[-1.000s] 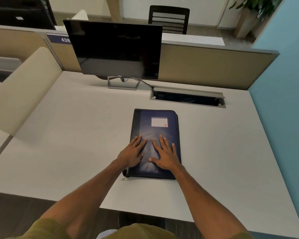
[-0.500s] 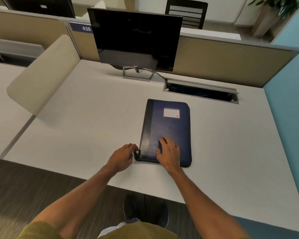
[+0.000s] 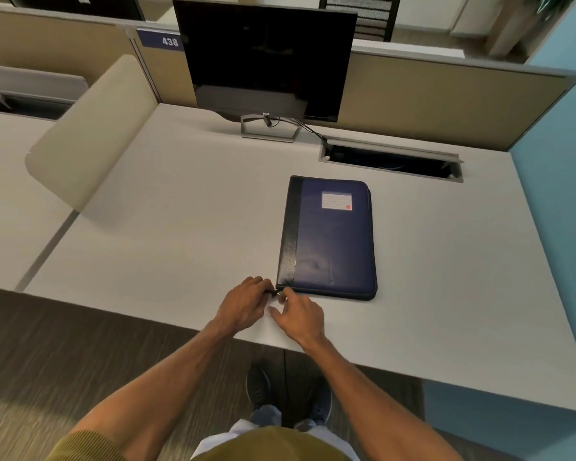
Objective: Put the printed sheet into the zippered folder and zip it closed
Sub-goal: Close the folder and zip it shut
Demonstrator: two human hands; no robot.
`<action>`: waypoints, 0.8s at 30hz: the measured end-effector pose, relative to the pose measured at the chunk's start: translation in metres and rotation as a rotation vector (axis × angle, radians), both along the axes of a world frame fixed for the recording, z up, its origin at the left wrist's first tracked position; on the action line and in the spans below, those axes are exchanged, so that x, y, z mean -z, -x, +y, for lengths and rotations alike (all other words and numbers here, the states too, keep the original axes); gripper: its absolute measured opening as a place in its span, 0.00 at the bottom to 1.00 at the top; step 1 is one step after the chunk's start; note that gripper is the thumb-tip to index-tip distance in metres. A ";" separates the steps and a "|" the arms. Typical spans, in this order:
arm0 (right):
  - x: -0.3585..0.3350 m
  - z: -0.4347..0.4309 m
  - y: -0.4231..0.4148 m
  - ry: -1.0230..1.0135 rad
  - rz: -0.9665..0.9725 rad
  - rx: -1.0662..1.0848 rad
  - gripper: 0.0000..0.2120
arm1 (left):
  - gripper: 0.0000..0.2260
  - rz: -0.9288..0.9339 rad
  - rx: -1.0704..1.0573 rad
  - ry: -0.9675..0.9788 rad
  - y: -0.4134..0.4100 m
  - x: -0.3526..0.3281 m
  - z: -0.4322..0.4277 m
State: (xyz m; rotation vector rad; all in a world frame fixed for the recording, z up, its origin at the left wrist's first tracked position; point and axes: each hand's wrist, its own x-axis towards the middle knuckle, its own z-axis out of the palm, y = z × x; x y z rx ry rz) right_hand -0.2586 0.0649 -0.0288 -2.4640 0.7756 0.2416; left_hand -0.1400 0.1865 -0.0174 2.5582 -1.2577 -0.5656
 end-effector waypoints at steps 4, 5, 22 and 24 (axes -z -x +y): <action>-0.004 0.009 -0.006 -0.071 -0.010 0.122 0.24 | 0.10 0.059 -0.003 0.000 -0.001 -0.001 -0.002; -0.005 0.010 -0.007 -0.082 -0.014 0.152 0.24 | 0.10 0.072 -0.005 0.008 -0.002 -0.001 -0.002; 0.007 0.024 -0.017 -0.040 -0.085 0.364 0.11 | 0.12 0.134 -0.143 0.037 -0.001 0.008 -0.006; 0.006 0.024 -0.018 -0.017 -0.078 0.350 0.10 | 0.12 0.120 -0.153 0.030 -0.001 0.007 -0.010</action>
